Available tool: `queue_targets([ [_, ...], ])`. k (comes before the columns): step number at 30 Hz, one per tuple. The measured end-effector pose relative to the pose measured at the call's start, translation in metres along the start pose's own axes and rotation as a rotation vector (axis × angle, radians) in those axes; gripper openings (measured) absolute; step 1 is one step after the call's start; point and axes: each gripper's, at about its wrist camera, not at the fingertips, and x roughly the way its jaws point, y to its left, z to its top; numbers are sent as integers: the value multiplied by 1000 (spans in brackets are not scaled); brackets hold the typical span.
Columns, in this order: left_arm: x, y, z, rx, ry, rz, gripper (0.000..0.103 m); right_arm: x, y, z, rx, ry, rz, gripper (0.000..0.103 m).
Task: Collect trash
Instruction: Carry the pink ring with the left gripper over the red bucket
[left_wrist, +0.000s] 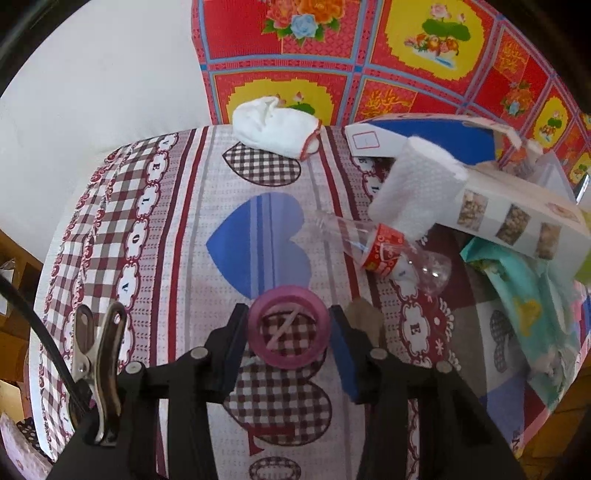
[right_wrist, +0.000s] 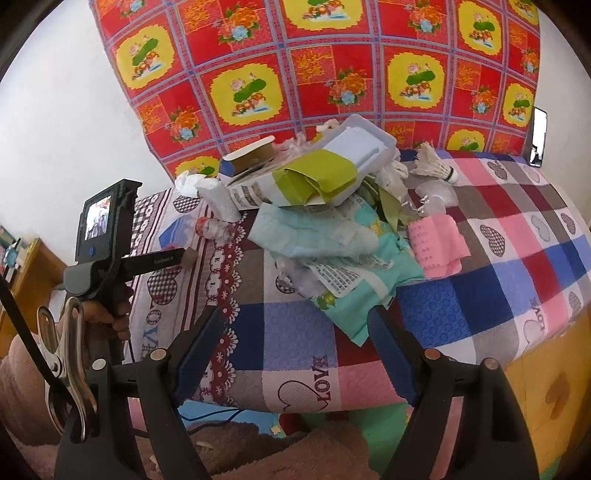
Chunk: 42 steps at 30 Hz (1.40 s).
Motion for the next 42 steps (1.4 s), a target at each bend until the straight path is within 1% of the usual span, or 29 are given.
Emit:
queue_targets([
  [3, -14, -3, 0, -11, -8, 16, 46, 4, 4, 3, -27, -5, 19, 83],
  [6, -27, 2, -5, -34, -4, 20, 46, 13, 8, 6, -45, 7, 61, 83],
  [8, -37, 7, -7, -51, -13, 39, 46, 18, 11, 9, -67, 16, 83, 83],
  [13, -61, 20, -18, -118, -20, 60, 46, 28, 24, 20, -139, 44, 154, 83],
  [17, -77, 28, -26, -146, -22, 87, 46, 36, 41, 29, -220, 52, 202, 83],
  [21, -89, 34, -36, -176, -43, 99, 46, 49, 60, 37, -294, 56, 249, 83],
  [26, -101, 42, -46, -222, -53, 103, 46, 64, 79, 34, -345, 83, 298, 82],
  [32, -112, 53, -57, -257, -74, 131, 46, 87, 93, 31, -384, 123, 337, 82],
  [33, -114, 55, -59, -263, -76, 136, 46, 93, 95, 32, -387, 129, 345, 79],
  [34, -115, 57, -61, -269, -75, 136, 46, 97, 98, 32, -388, 132, 349, 74],
  [37, -117, 63, -65, -284, -71, 134, 46, 109, 106, 34, -395, 140, 343, 67],
  [40, -120, 69, -68, -296, -74, 133, 46, 122, 115, 34, -403, 151, 357, 60],
  [42, -122, 74, -69, -295, -78, 146, 46, 132, 123, 34, -409, 153, 354, 56],
])
